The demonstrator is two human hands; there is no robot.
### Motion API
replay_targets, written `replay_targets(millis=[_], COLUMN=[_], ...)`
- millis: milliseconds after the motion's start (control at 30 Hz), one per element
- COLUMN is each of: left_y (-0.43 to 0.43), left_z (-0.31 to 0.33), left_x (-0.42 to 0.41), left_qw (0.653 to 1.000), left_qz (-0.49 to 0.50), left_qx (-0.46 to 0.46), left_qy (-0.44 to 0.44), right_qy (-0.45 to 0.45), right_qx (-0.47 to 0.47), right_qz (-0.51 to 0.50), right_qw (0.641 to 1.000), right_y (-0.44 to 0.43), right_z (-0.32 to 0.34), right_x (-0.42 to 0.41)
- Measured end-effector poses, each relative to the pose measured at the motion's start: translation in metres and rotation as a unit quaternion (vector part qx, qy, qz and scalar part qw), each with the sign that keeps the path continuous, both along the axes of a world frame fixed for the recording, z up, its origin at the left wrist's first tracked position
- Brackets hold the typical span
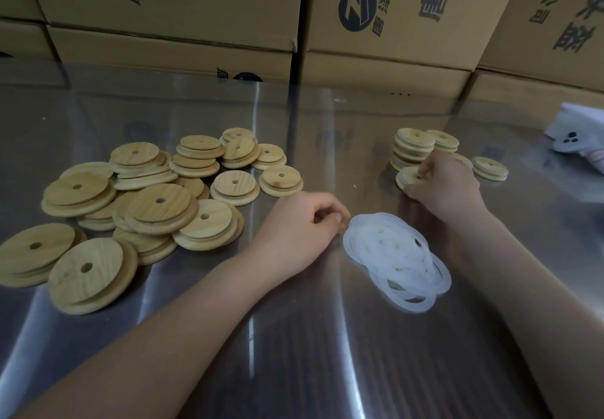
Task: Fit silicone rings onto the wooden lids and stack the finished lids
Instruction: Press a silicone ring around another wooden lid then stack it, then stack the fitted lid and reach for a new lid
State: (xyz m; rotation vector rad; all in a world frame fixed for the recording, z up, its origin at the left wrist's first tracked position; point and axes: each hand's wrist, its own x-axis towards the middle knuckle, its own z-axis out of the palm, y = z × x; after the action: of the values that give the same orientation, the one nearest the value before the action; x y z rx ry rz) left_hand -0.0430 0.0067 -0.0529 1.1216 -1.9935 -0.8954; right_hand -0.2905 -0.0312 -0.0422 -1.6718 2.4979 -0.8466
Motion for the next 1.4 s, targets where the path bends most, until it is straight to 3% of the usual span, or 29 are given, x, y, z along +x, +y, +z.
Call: replay_targets(millis=[267, 600, 1000, 1100, 1200, 1400], left_y=[0.000, -0.012, -0.021, -0.019, -0.015, -0.011], left_z=[-0.002, -0.005, -0.016, -0.016, -0.014, -0.011], left_x=[0.000, 0.007, 0.008, 0.007, 0.007, 0.006], left_qw=[0.999, 0.978, 0.961, 0.963, 0.966, 0.966], left_qz=[0.008, 0.121, 0.109, 0.113, 0.120, 0.130], left_qx=[-0.046, -0.152, -0.117, -0.124, -0.127, -0.142], left_qy=[-0.005, -0.079, -0.226, -0.213, -0.192, -0.172], right_qy=[0.009, 0.056, 0.131, 0.113, 0.022, -0.063], right_qx=[-0.011, 0.039, 0.052, -0.004, -0.056, 0.087], right_qz=[-0.012, -0.035, -0.064, -0.024, 0.077, 0.265], right_qw=[1.000, 0.997, 0.988, 0.993, 0.995, 0.958], right_y=[-0.005, -0.001, 0.002, 0.004, 0.007, 0.018], right_z=[-0.004, 0.002, 0.004, 0.009, 0.013, 0.019], right_x=[-0.007, -0.003, 0.006, 0.013, 0.023, 0.042])
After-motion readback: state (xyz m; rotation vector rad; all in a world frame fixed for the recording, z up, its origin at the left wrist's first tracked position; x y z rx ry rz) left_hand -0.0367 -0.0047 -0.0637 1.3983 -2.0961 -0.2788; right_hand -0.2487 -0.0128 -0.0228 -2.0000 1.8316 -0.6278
